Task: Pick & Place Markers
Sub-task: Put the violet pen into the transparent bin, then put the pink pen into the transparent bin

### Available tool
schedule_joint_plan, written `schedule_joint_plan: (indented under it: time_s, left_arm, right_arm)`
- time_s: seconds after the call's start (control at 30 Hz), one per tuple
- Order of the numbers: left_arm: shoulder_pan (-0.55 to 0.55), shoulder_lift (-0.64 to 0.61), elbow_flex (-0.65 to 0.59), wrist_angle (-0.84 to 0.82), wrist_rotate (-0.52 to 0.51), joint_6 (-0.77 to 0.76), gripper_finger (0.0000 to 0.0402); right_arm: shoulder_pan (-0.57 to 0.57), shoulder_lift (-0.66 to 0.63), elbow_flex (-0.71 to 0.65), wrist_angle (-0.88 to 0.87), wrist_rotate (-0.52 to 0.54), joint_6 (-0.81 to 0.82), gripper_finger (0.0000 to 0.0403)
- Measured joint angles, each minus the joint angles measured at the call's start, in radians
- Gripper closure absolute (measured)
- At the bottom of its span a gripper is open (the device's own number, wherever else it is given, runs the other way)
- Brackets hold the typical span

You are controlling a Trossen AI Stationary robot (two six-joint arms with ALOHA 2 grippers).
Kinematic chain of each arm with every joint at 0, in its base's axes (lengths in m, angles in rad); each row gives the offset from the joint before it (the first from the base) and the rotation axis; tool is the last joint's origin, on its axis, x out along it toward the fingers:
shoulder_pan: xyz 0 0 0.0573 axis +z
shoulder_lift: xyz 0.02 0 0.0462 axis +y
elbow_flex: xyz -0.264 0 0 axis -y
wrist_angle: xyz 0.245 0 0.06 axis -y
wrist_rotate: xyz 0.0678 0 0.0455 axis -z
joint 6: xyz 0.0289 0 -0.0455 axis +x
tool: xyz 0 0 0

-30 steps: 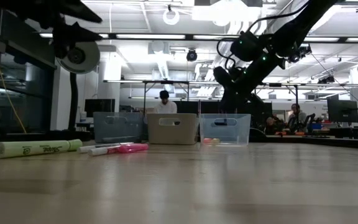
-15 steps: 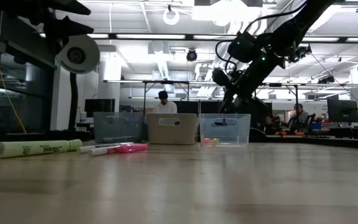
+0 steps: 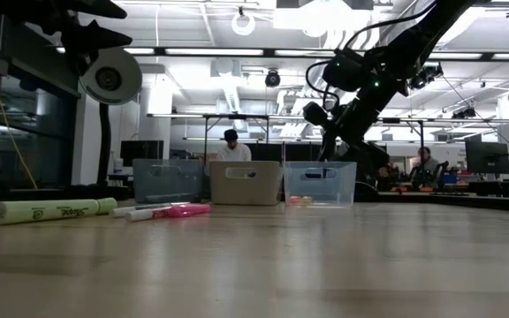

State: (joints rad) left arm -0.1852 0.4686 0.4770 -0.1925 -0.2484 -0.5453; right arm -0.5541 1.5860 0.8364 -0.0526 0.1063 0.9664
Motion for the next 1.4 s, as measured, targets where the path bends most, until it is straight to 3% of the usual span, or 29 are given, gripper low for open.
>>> schedule_joint_plan:
  time_s: [0.5, 0.9, 1.2, 1.4]
  left_arm:
    - [0.0, 0.0, 0.0, -0.024, 0.019, 0.018, 0.0229]
    - [0.0, 0.0, 0.0, -0.038, 0.059, 0.014, 0.0229]
    - [0.001, 0.0, 0.0, -0.046, 0.059, 0.013, 0.0229]
    - [0.002, 0.0, 0.0, -0.046, 0.058, 0.011, 0.0229]
  right_arm:
    - [-0.002, -0.001, 0.0, -0.011, -0.004, -0.057, 0.0294]
    - [0.014, -0.114, 0.0, 0.058, -0.044, -0.332, 0.0292]
    - [0.153, -0.199, 0.001, 0.162, -0.119, -0.622, 0.0292]
    - [0.272, -0.199, 0.001, 0.175, -0.086, -0.746, 0.0292]
